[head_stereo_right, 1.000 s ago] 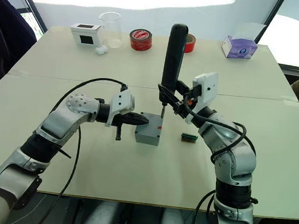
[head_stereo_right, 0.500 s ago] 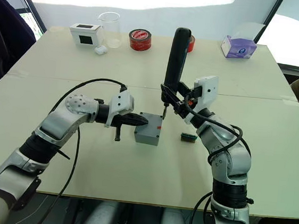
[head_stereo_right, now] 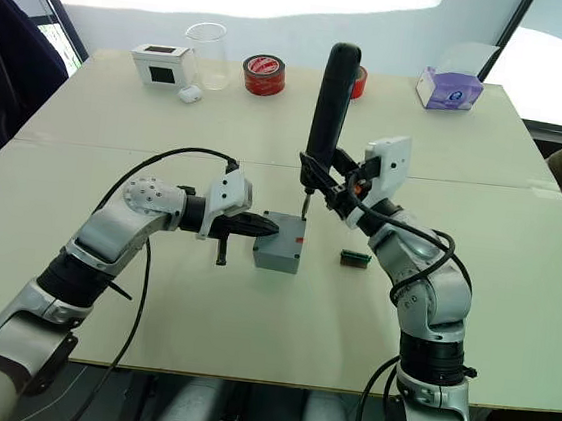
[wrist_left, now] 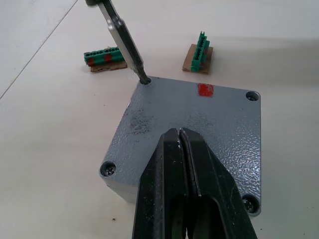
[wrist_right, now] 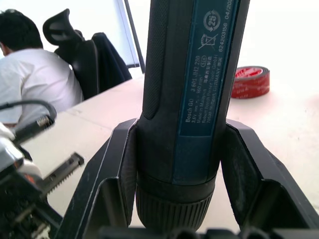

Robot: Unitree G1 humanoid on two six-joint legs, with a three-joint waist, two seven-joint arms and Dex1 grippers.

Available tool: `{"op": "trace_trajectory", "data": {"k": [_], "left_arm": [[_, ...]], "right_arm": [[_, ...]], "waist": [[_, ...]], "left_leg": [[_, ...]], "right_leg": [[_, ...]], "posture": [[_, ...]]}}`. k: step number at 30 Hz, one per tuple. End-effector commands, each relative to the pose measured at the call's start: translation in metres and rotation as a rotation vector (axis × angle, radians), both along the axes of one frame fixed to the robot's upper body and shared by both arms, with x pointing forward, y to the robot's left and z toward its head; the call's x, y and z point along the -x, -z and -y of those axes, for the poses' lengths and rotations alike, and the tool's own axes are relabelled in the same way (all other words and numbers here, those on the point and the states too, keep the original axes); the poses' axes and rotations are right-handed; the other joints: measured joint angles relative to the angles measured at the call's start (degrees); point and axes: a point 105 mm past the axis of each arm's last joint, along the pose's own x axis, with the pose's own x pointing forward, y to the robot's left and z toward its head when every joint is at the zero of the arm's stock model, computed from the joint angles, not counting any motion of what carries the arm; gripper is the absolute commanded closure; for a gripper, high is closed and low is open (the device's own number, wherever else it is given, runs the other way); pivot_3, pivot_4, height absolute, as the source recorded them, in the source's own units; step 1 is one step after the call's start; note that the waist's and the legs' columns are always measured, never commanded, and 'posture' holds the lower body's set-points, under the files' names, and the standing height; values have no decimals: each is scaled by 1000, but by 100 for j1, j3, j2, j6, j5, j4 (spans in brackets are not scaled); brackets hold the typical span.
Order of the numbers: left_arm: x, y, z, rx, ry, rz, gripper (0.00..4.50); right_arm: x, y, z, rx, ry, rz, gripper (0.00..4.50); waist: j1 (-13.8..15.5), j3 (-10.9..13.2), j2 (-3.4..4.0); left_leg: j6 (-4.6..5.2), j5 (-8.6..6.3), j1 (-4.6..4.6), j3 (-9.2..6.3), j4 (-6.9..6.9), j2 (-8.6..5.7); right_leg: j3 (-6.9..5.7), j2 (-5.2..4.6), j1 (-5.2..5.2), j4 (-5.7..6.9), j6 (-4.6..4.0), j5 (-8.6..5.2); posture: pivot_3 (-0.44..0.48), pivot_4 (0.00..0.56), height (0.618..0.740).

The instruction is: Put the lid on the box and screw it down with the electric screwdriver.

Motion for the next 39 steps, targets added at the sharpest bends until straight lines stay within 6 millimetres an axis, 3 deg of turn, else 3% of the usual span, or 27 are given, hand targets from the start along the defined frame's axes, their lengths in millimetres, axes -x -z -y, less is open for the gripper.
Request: {"op": "trace_trajectory", "data": {"k": [1, 8, 15, 25, 29, 39], "left_arm": [[0, 3, -3, -17, -9, 3, 4500], [1, 3, -4, -19, -11, 3, 4500], [1, 5, -5, -18, -14, -4, 4500], [2, 9, -5, -21, -17, -12, 4500], [3, 9, -4, -22, -16, -17, 4500], [5, 10, -4, -22, -12, -21, 4500]], "right_arm": [[4, -17, 0, -8, -7, 89, 2684], [9, -3, -6, 55, -37, 70, 2684], [24, 47, -15, 188, -102, -81, 2684], [11, 62, -14, 219, -34, -148, 2684], [7, 68, -9, 156, 10, -199, 2684], [17, 78, -13, 178, -16, -199, 2684]], "waist": [[-2, 0, 0], [-1, 0, 0], [-6, -21, -23], [-4, -45, -52], [0, -69, -77], [-4, -123, -94]], "left_leg": [[0, 0, 1, 0, 0, 0], [0, 0, 1, -1, 0, 0], [1, -1, 16, -1, 0, 2], [6, -7, 100, -1, -14, 7], [6, -7, 104, -3, -19, 8], [4, -6, 124, -4, -64, 9]], "right_leg": [[0, 0, 0, 0, 0, 0], [0, 0, 0, 0, 0, 0], [-1, 1, 17, -2, -2, -2], [-1, 1, 84, -7, -22, -29], [-2, 1, 86, -7, -23, -31], [-3, 1, 100, -41, -26, -32]], "posture": [[0, 150, 740], [0, 150, 740], [0, 150, 740], [0, 150, 740], [0, 150, 740], [0, 150, 740]]}}
